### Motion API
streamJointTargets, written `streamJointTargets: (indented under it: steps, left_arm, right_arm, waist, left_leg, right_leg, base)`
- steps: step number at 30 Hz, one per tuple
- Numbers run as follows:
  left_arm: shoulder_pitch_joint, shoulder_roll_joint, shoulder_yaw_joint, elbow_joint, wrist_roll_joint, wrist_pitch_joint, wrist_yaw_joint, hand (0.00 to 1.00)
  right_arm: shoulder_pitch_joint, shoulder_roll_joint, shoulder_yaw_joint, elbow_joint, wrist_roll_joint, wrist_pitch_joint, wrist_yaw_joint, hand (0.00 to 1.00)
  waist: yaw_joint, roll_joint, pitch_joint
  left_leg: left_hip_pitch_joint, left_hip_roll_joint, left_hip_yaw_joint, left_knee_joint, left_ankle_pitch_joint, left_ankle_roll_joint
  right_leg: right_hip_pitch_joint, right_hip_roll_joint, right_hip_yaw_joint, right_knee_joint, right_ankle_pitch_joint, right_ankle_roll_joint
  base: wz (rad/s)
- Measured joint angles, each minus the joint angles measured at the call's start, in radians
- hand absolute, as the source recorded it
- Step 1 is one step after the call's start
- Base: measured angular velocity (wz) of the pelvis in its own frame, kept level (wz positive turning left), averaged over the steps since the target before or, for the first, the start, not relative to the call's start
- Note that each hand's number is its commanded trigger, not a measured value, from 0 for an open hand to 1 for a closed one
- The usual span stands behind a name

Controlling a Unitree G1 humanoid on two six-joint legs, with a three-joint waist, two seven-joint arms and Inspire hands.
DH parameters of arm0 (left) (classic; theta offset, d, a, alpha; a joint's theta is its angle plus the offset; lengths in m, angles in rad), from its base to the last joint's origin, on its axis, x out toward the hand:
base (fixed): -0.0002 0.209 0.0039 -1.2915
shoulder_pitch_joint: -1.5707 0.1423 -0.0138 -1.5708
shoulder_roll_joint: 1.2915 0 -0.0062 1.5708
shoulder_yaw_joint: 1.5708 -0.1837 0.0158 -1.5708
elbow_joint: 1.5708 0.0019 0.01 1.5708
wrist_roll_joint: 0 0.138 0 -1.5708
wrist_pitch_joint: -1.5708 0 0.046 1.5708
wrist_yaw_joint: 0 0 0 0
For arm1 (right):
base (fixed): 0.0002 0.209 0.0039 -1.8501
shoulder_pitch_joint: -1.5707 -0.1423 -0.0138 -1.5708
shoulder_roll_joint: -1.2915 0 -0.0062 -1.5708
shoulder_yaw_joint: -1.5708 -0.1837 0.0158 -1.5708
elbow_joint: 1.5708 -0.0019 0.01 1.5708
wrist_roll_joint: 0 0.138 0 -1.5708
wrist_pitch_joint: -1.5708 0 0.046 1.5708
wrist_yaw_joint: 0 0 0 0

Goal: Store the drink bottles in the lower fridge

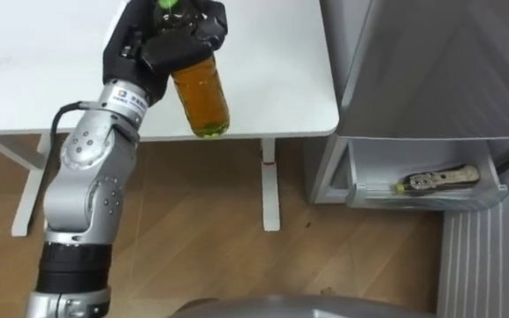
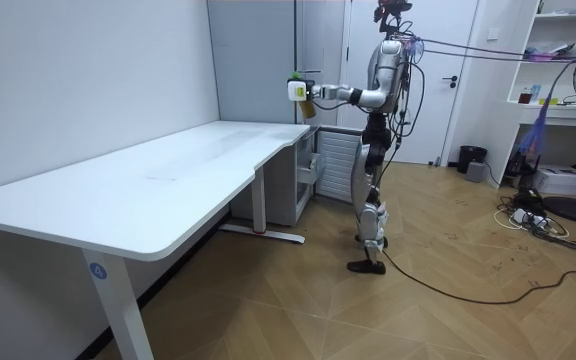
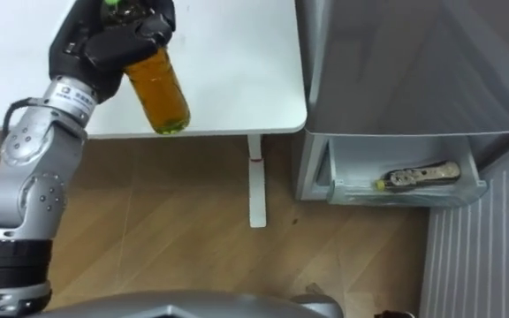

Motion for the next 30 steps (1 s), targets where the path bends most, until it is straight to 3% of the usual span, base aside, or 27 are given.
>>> streamJointTargets:
  steps: [4,9,22,26,30]
  left_arm:
    - [0.032,-0.006,-0.012,0.000,-0.018,0.000,-0.015,1.00]
    - [0.070,-0.034,-0.021,0.001,-0.019,0.000,-0.030,1.00]
    - [0.138,-0.038,-0.124,0.027,-0.030,-0.004,-0.060,1.00]
    - [0.150,-0.034,-0.168,0.078,-0.029,-0.004,-0.080,1.00]
    - [0.165,-0.032,-0.170,0.079,-0.017,-0.004,-0.085,1.00]
  right_arm:
    - [-0.001,-0.001,0.000,-0.010,-0.002,0.002,-0.004,0.00]
    - [-0.003,-0.003,0.015,-0.080,-0.014,0.006,-0.018,0.00]
    - [-0.036,0.010,0.074,-0.230,-0.006,-0.015,-0.030,0.00]
    - [-0.060,0.074,0.115,-0.314,0.076,-0.074,0.007,0.00]
    - [-0.078,0.104,0.167,-0.375,0.098,-0.084,0.080,0.00]
  waist:
    - [0.002,-0.001,-0.0005]
    - [0.020,-0.008,0.0009]
    - [0.029,-0.029,0.0008]
    - [0.029,-0.040,0.0049]
    - [0.031,-0.042,0.0033]
  left_leg:
    - [-0.012,0.000,0.001,0.010,0.002,-0.001]
    - [-0.020,0.000,0.008,0.021,0.002,-0.001]
    - [-0.025,-0.001,-0.002,0.020,0.005,-0.002]
    - [-0.022,-0.001,-0.004,0.024,0.006,-0.003]
    - [-0.054,-0.001,-0.007,0.042,0.006,-0.002]
  right_leg:
    - [-0.007,0.000,-0.002,-0.007,0.000,0.000]
    - [-0.018,-0.001,-0.001,-0.006,0.000,-0.001]
    - [-0.014,-0.001,-0.020,-0.008,0.000,-0.001]
    - [-0.004,0.000,-0.028,-0.009,0.000,-0.001]
    - [-0.018,-0.002,-0.046,-0.007,0.001,-0.001]
  base:
    - [0.00]
    - [-0.02]
    - [0.04]
    - [0.06]
    - [0.14]
